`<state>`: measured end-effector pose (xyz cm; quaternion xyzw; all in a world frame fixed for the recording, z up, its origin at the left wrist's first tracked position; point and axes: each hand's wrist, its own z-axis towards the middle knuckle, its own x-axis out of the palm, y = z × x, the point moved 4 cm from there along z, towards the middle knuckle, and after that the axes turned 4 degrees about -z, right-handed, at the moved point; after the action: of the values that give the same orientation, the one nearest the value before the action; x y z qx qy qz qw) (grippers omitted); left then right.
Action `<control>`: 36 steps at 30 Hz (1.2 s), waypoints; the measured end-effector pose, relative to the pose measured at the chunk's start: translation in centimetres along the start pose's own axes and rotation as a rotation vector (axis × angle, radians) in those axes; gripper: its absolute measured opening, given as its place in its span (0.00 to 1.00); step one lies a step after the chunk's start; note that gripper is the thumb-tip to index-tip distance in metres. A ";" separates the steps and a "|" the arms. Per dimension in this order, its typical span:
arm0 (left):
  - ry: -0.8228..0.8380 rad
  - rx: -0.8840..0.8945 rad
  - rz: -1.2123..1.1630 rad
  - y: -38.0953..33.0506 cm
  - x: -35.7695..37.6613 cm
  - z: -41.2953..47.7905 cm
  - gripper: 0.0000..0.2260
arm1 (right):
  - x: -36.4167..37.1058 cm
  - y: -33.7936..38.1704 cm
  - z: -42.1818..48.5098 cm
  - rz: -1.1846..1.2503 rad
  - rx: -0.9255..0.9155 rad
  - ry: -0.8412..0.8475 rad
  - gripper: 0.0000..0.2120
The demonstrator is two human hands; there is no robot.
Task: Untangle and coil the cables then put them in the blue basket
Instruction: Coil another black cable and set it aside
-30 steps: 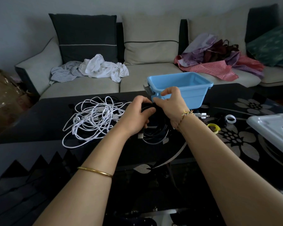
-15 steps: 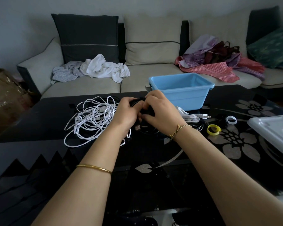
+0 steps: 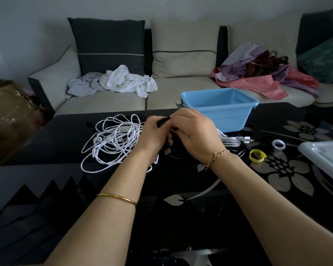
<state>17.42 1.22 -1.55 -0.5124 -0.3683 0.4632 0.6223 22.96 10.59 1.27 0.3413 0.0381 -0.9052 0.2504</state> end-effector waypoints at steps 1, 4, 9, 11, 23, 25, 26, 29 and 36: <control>0.005 -0.004 0.019 0.1 0.0 -0.1 0.13 | 0.1 -0.2 0.0 -0.004 0.012 0.001 0.06; 0.010 -0.017 0.011 0.5 0.1 0.1 0.09 | 0.0 -1.4 0.1 0.062 0.128 -0.040 0.04; -0.034 -0.031 -0.043 0.8 0.8 0.0 0.07 | -0.3 -2.7 0.0 0.170 0.334 -0.098 0.01; -0.029 -0.011 -0.080 0.6 1.1 -0.2 0.04 | -0.3 -3.0 0.0 0.192 0.405 -0.106 0.01; 0.053 -0.017 -0.164 0.2 1.8 -0.6 0.06 | -0.6 -3.7 -0.2 0.251 0.671 -0.056 0.04; 0.056 -0.001 -0.135 0.1 1.8 -0.6 0.06 | -0.3 -4.1 -0.3 0.358 0.739 -0.082 0.05; 0.055 0.011 -0.117 0.1 1.8 -0.6 0.06 | -0.2 -4.2 -0.4 0.412 0.766 -0.100 0.05; 0.040 0.040 -0.081 0.1 1.7 -0.6 0.06 | 0.1 -4.4 -0.4 0.518 0.818 -0.102 0.04; 0.074 0.184 0.127 -0.5 1.4 -0.8 0.04 | 1.1 -4.2 -1.3 1.103 1.142 -0.055 0.08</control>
<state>18.71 2.25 -1.27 -0.4919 -0.2680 0.5143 0.6494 20.97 14.10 -0.88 0.3639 -0.6127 -0.5383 0.4499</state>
